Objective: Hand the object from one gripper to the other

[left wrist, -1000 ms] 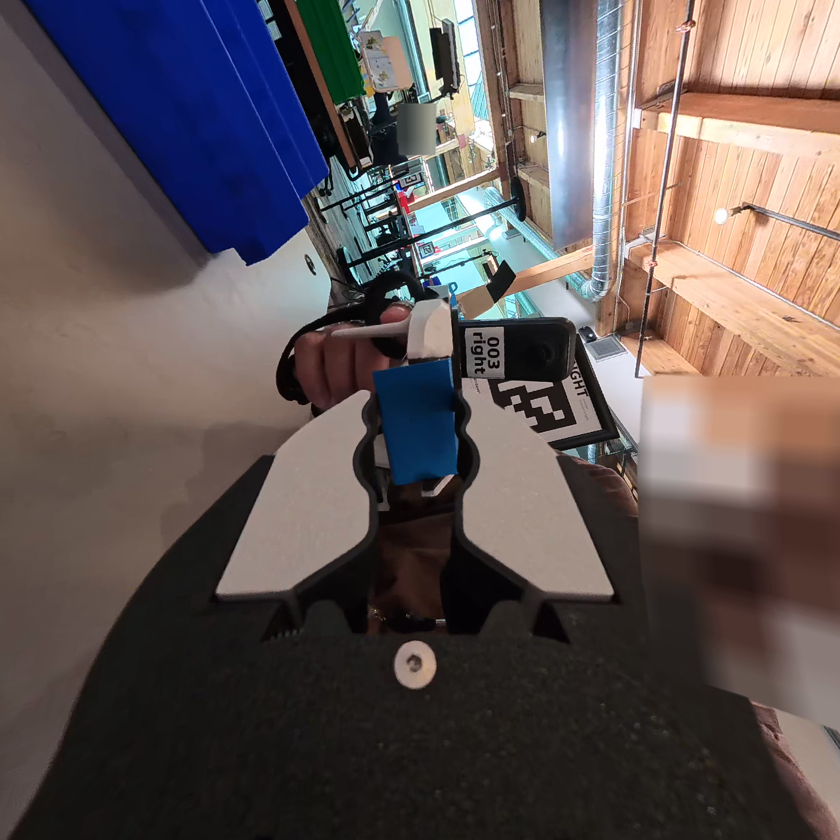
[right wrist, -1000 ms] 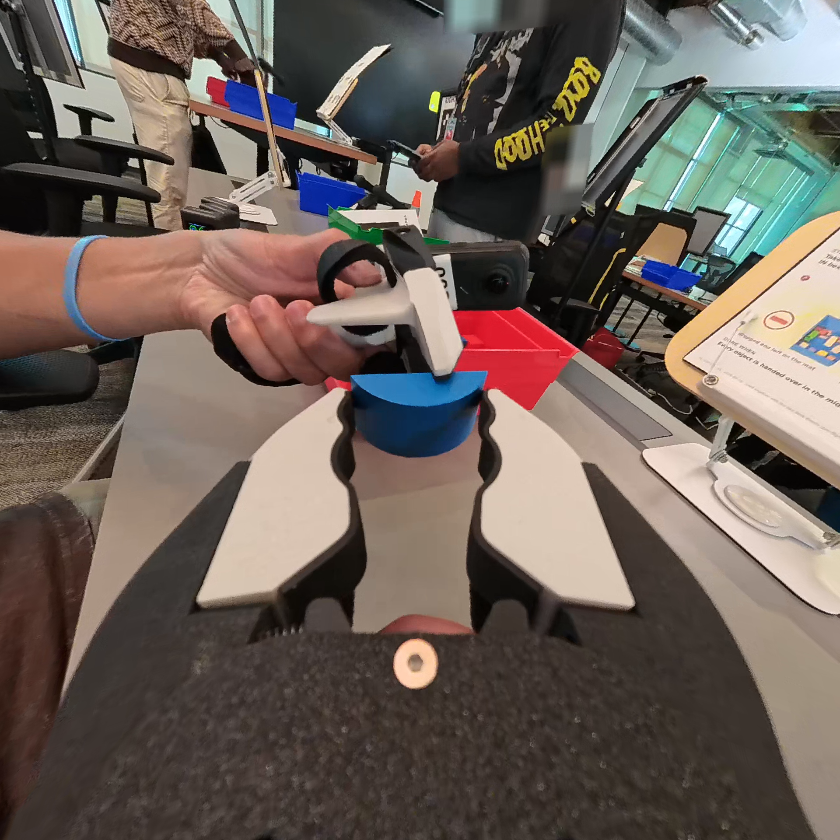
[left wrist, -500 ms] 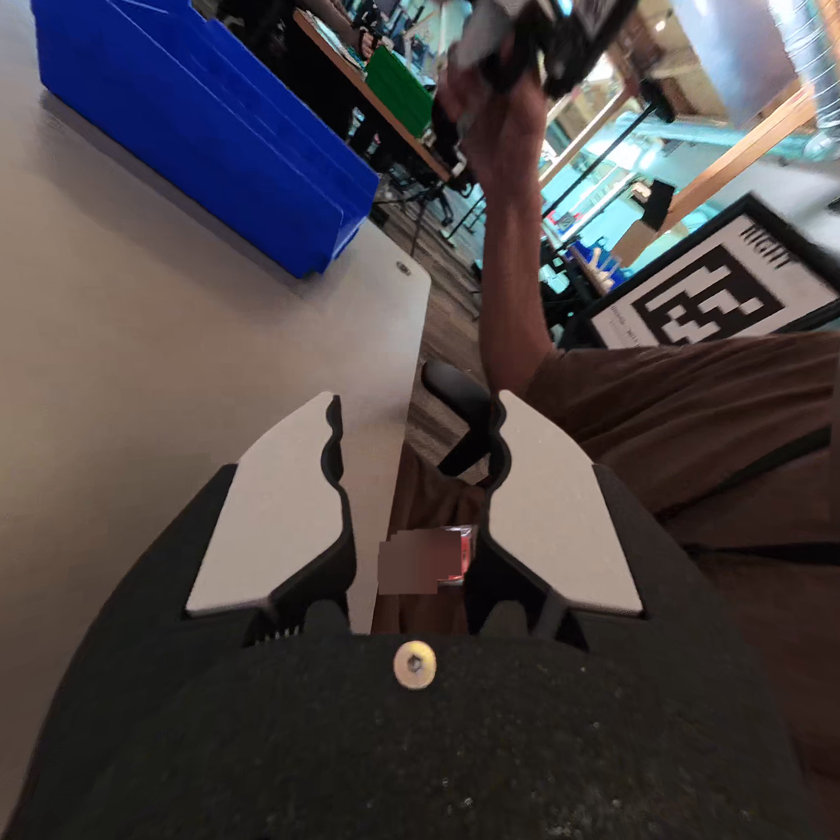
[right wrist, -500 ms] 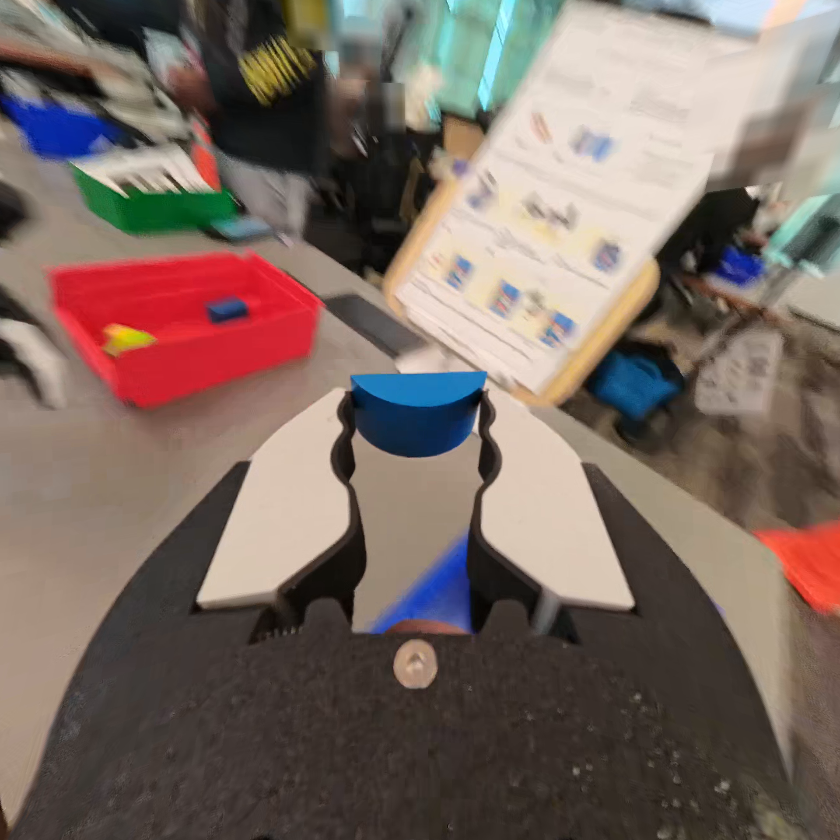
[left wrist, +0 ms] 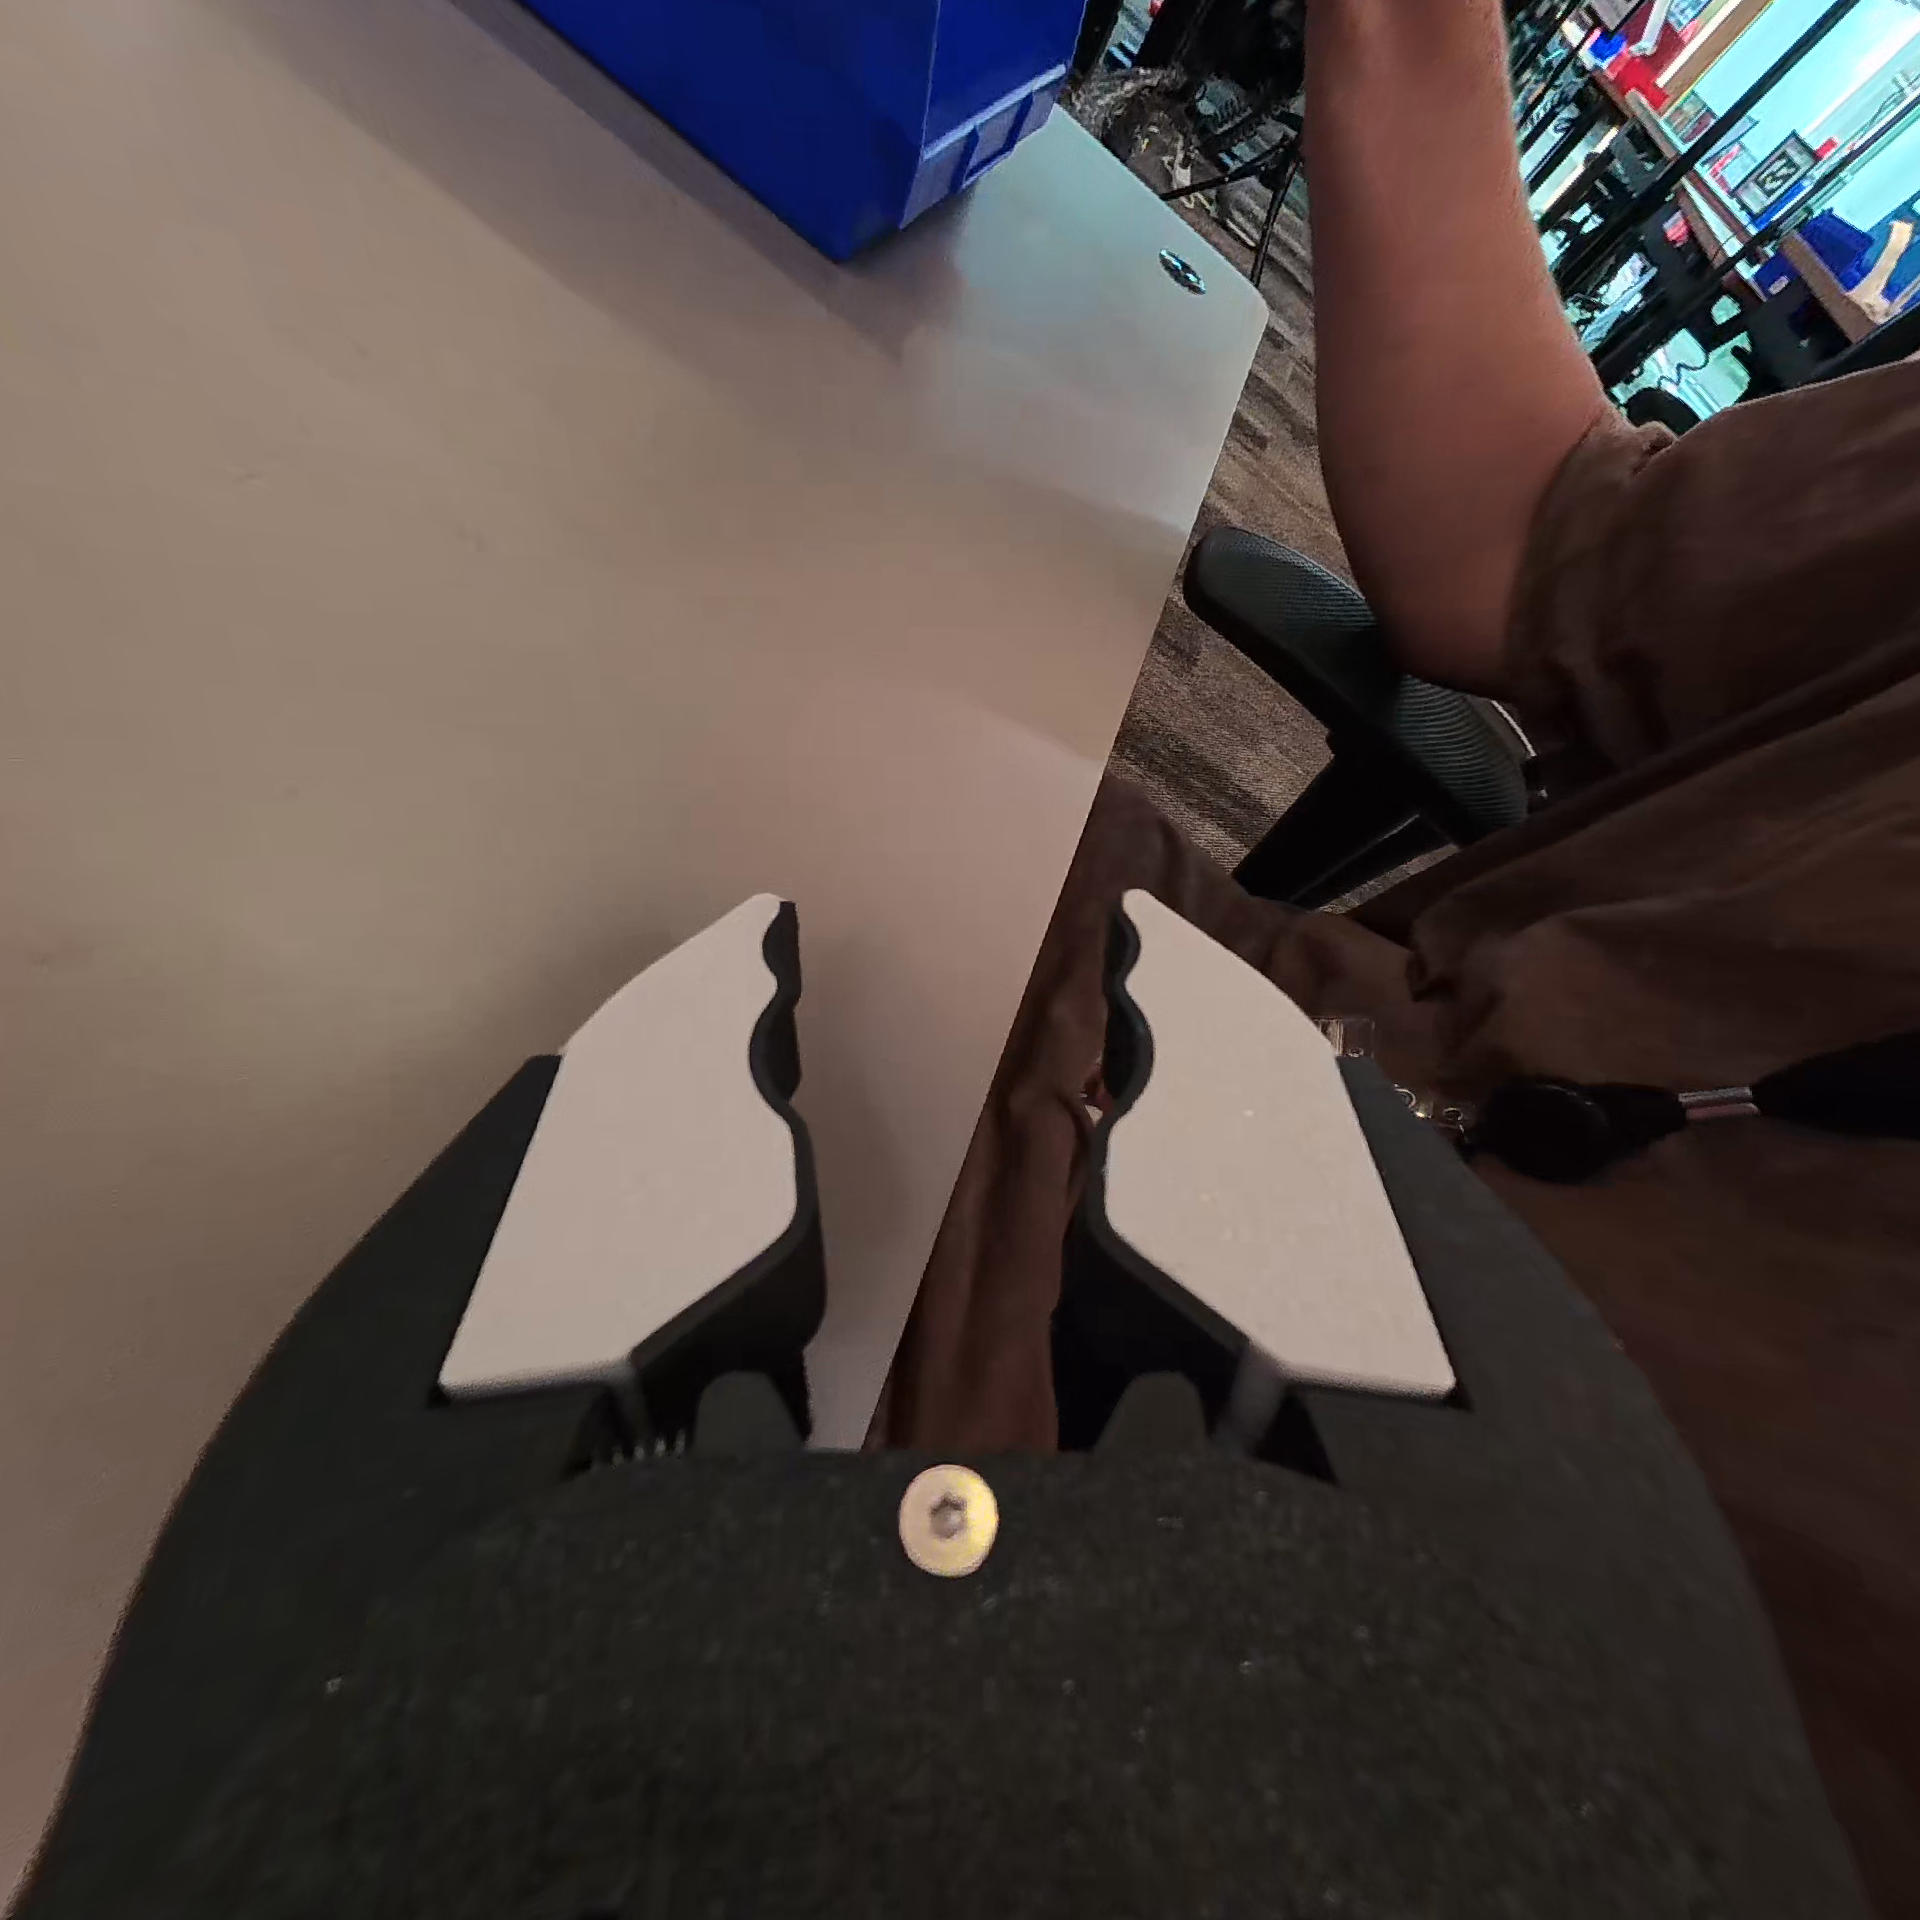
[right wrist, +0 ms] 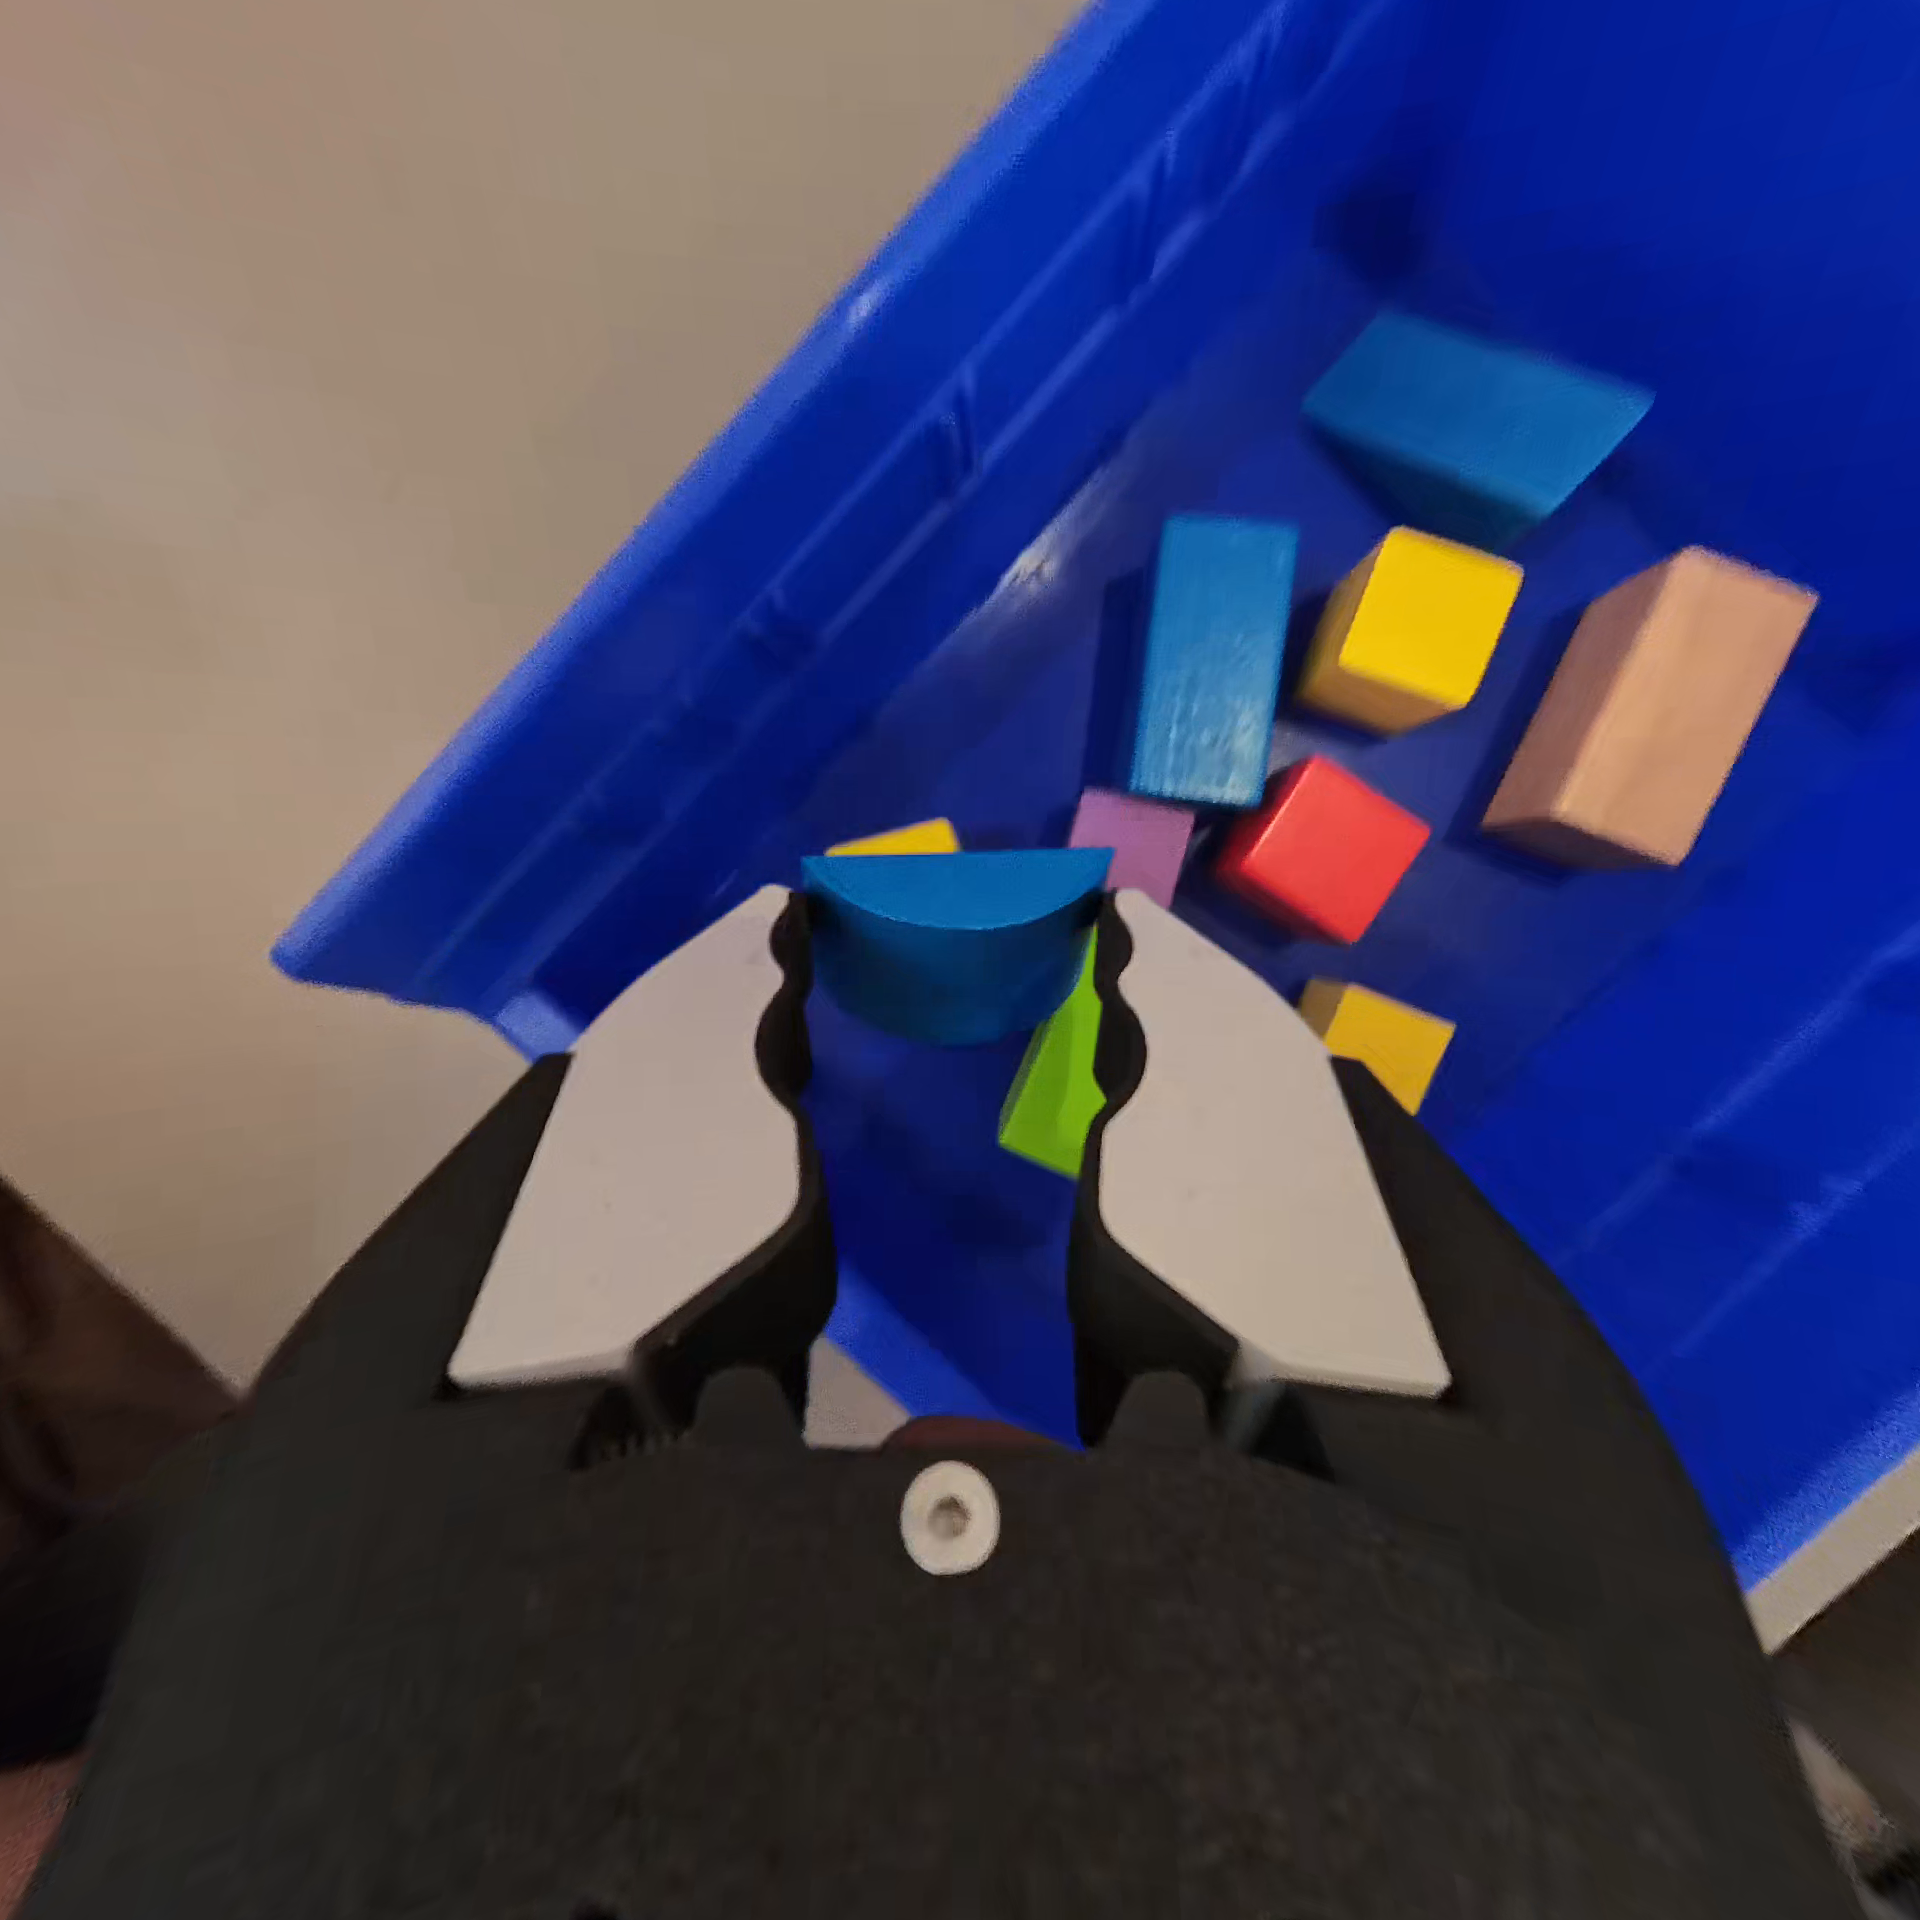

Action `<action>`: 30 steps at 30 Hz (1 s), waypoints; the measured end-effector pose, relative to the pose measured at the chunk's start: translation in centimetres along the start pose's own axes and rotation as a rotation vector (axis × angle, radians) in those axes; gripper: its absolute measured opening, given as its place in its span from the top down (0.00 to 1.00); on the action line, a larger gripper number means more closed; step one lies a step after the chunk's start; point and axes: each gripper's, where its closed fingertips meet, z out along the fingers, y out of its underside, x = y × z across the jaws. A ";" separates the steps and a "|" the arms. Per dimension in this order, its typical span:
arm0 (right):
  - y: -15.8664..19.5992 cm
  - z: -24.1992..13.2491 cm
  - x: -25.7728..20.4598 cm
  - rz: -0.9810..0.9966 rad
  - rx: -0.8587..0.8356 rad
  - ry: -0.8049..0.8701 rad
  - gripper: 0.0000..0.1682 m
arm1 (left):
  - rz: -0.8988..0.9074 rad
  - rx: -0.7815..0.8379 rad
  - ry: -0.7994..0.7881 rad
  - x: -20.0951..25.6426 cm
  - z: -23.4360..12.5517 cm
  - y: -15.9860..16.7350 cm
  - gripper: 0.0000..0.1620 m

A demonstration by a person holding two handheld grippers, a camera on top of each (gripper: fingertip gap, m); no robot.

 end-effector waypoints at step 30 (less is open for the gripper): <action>4.8 1.9 1.2 -0.068 -0.397 0.191 0.68 | 0.012 -0.080 0.004 -0.2 0.2 1.7 0.66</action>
